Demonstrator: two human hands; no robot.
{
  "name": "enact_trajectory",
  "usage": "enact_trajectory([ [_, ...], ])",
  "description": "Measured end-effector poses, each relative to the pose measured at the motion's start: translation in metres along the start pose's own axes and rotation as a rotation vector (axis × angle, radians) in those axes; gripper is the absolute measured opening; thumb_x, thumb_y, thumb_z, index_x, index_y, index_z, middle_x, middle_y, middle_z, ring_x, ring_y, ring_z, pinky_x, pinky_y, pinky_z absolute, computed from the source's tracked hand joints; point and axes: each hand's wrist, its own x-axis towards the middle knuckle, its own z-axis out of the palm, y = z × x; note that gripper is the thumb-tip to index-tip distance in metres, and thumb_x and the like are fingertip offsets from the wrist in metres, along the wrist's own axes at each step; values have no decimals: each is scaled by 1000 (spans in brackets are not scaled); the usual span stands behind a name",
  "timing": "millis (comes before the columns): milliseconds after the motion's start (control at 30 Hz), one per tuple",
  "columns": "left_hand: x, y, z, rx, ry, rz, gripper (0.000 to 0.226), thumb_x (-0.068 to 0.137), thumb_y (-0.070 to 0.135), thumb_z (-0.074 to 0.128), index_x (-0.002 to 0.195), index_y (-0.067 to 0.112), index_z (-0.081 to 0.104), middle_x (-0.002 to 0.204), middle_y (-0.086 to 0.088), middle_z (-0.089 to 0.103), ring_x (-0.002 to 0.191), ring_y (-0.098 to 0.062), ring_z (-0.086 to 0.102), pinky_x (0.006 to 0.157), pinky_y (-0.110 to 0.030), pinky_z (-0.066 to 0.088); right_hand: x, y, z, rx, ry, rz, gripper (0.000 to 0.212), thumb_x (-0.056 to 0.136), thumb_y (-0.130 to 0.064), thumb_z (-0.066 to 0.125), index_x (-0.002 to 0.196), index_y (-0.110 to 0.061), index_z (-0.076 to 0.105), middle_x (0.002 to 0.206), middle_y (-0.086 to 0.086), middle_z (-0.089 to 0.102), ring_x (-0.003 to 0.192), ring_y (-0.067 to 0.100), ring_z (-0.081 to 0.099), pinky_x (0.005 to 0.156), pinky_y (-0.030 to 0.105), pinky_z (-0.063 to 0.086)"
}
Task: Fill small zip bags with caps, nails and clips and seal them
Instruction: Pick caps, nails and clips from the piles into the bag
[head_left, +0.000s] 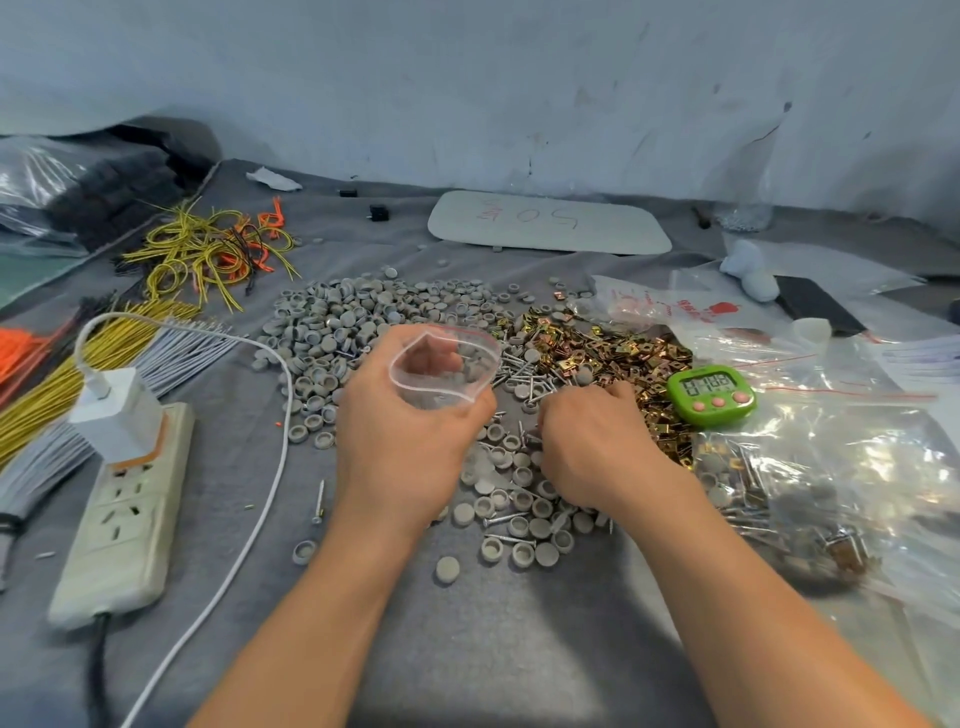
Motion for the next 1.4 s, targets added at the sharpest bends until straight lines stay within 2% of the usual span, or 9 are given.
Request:
enact_trajectory([
  [333,-9,1,-4,349,-28,128,32,67,36,76,97,37,64,91,22,67,88,3,63,71,-9,43,-7,-5,-5,55,62,54,19,84,-12,60,102,-17,56,103,2,59,107,27,55,100,45,32],
  [467,-10,2,-1,501,-30,193,35,74,27,81,101,37,61,90,21,59,87,-3,51,71,-23,35,-16,-1,-19,402,306,125,20,98,-11,56,99,-31,53,76,-13,57,72,15,54,78,36,38],
  [633,-11,-6,4,614,-59,167,31,80,28,79,100,37,57,87,19,53,84,-8,47,70,-27,30,-43,-5,-30,839,465,-59,20,91,-14,72,82,-32,69,72,-16,69,65,6,63,54,18,46],
  [867,-16,-12,11,660,-231,195,31,78,28,74,95,42,52,81,23,48,76,-3,37,63,-11,31,-54,-17,-32,733,472,-182,24,83,-13,80,91,-34,84,82,-19,77,76,-2,69,69,13,51],
  [1033,-14,-6,11,450,-221,9,30,71,29,80,89,41,60,79,23,66,80,12,58,59,-9,41,-49,-13,-33,1072,521,-159,24,81,-8,82,93,-29,85,85,-20,78,80,-3,74,74,16,59],
  [1167,-7,1,7,-11,-188,-232,28,76,7,83,91,28,73,85,17,75,73,3,68,59,-15,49,-43,1,-30,1148,712,62,20,86,-10,79,86,-29,83,78,-21,77,77,-1,74,73,21,60],
  [1233,-2,6,3,-333,-132,-369,27,80,-2,75,97,20,72,83,10,76,74,-1,69,58,-14,50,-42,2,-26,1126,615,106,19,87,-11,78,87,-30,83,78,-22,77,78,-2,74,74,21,60],
  [1300,2,9,0,-560,-135,-460,20,84,-3,68,94,14,71,79,6,73,70,-4,68,58,-16,52,-42,0,-24,1179,318,65,18,85,-20,79,100,-31,81,88,-21,78,85,-2,74,82,26,59],
  [1400,4,12,0,-675,-186,-536,10,71,10,71,70,19,75,76,4,67,66,-6,63,60,-23,54,-45,-10,-17,1208,-111,-52,52,74,-42,78,124,-34,69,107,-19,77,97,-2,72,83,24,56],
])
